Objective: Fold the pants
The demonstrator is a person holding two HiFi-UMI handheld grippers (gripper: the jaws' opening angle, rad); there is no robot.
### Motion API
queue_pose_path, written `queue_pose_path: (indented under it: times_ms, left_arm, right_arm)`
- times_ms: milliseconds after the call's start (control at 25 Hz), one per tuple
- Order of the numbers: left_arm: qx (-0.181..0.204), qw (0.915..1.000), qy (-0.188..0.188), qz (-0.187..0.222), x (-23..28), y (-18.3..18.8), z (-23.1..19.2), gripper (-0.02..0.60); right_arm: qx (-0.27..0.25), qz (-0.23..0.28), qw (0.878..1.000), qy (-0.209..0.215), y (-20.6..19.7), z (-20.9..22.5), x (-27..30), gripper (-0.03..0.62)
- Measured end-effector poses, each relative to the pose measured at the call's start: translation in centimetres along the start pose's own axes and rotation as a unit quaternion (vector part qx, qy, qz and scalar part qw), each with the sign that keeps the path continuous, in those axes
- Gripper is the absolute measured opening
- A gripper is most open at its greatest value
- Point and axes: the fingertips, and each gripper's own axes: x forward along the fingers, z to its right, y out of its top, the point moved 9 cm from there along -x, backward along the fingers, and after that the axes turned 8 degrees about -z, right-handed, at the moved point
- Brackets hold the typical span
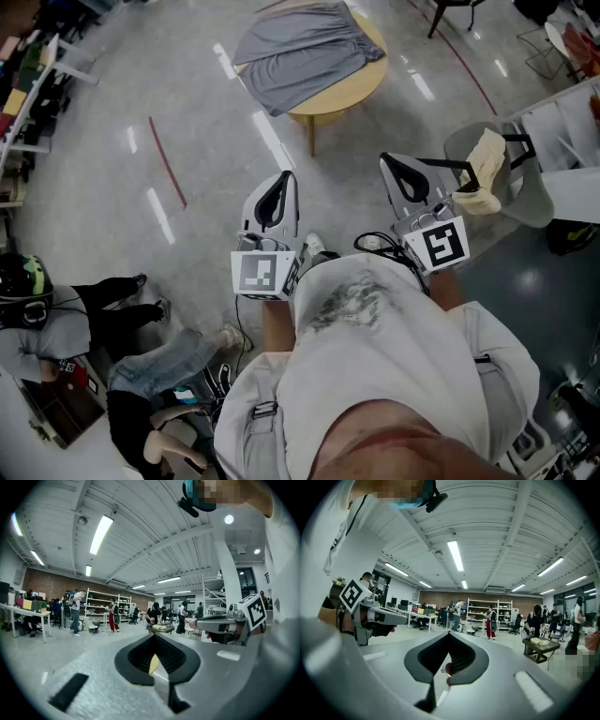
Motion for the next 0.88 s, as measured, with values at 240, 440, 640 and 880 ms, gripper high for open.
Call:
queue_pose_path:
  times_ms: [240, 440, 640, 880]
  left_arm:
    - [-0.01, 0.9994, 0.033, -0.001, 0.3, -0.3, 7.6, 0.006]
    - [-0.027, 0.9976, 0.064, -0.004, 0.3, -0.9, 12.1, 0.005]
    - [-0.027, 0.9955, 0.091, -0.002, 0.1, -0.9, 14.4, 0.005]
    - [-0.018, 0.995, 0.098, -0.001, 1.7, -0.7, 15.0, 0.005]
  right_arm:
    - [0.0, -0.021, 0.999, 0.043, -1.5, 3.9, -5.1, 0.006]
    - [-0.017, -0.001, 0.998, 0.066, -3.0, 6.0, -7.6, 0.008]
    - [-0.018, 0.006, 0.997, 0.076, -3.4, 7.0, -8.9, 0.008]
    - [-0.018, 0.01, 0.996, 0.082, -3.4, 8.3, -8.0, 0.008]
